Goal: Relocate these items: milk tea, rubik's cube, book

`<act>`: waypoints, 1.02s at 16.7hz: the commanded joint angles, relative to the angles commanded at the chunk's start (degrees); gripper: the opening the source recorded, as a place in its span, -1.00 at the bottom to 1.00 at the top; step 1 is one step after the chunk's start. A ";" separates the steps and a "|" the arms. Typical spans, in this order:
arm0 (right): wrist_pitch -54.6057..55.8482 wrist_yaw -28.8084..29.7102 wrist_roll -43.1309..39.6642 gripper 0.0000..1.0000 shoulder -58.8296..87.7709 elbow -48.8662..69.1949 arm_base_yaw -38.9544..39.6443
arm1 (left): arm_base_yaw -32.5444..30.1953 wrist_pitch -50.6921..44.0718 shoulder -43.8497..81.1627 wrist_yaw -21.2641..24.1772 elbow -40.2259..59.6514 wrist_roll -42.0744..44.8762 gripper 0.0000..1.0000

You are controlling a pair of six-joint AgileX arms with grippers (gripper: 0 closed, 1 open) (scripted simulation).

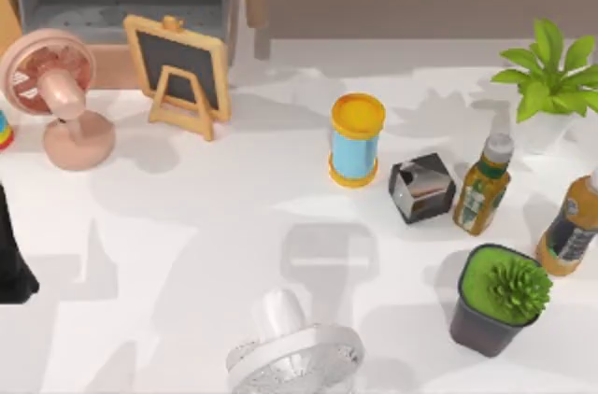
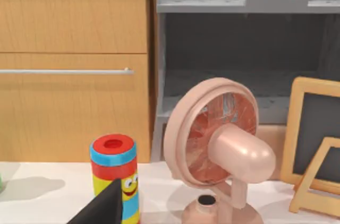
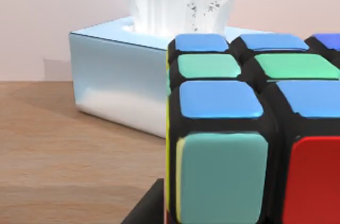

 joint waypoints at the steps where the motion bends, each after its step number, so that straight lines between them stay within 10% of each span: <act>1: 0.00 0.00 0.00 -0.10 0.00 0.00 0.00 | 0.00 0.00 0.00 0.00 0.00 0.00 1.00; 8: 0.00 0.00 0.00 0.96 0.00 0.00 0.00 | 0.00 0.00 0.00 0.00 0.00 0.00 1.00; 17: 0.01 0.00 0.00 1.00 -0.03 -0.02 0.12 | 0.00 0.00 0.00 0.00 0.00 0.00 1.00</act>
